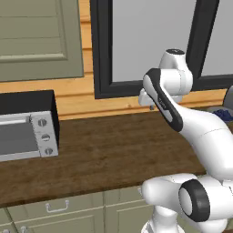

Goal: Take a straw from the drawer in front and place it inside the glass cup on the dining counter.

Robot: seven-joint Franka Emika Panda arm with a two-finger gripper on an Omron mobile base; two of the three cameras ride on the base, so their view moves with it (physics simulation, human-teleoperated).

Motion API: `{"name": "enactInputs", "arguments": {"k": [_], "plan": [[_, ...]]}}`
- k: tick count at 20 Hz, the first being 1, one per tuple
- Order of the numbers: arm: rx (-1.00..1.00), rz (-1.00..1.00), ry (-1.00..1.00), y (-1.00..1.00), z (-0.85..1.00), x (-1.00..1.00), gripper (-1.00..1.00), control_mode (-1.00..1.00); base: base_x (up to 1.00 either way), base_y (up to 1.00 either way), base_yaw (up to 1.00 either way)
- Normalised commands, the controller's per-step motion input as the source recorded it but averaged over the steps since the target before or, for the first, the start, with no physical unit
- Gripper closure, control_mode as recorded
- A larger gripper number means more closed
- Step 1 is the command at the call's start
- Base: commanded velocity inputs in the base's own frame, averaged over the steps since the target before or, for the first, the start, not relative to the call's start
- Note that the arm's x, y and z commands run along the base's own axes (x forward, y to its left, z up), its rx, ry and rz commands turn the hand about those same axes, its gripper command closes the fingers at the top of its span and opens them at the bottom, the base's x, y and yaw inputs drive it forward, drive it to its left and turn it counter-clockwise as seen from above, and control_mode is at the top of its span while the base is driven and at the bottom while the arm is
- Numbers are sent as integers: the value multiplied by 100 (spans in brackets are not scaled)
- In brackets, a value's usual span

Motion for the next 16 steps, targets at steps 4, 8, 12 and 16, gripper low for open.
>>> {"name": "enactInputs", "arguments": {"k": [4, 8, 12, 16], "plan": [[0, 0, 0, 0, 0, 0, -100, 100, -15, 0, 0], [0, 0, 0, 0, 0, 0, -100, 100, -96, -2, -4], [0, 0, 0, 0, 0, 0, -100, 100, -54, -20, -3], [0, 0, 0, 0, 0, 0, -100, 100, -2, -51, 18]]}}
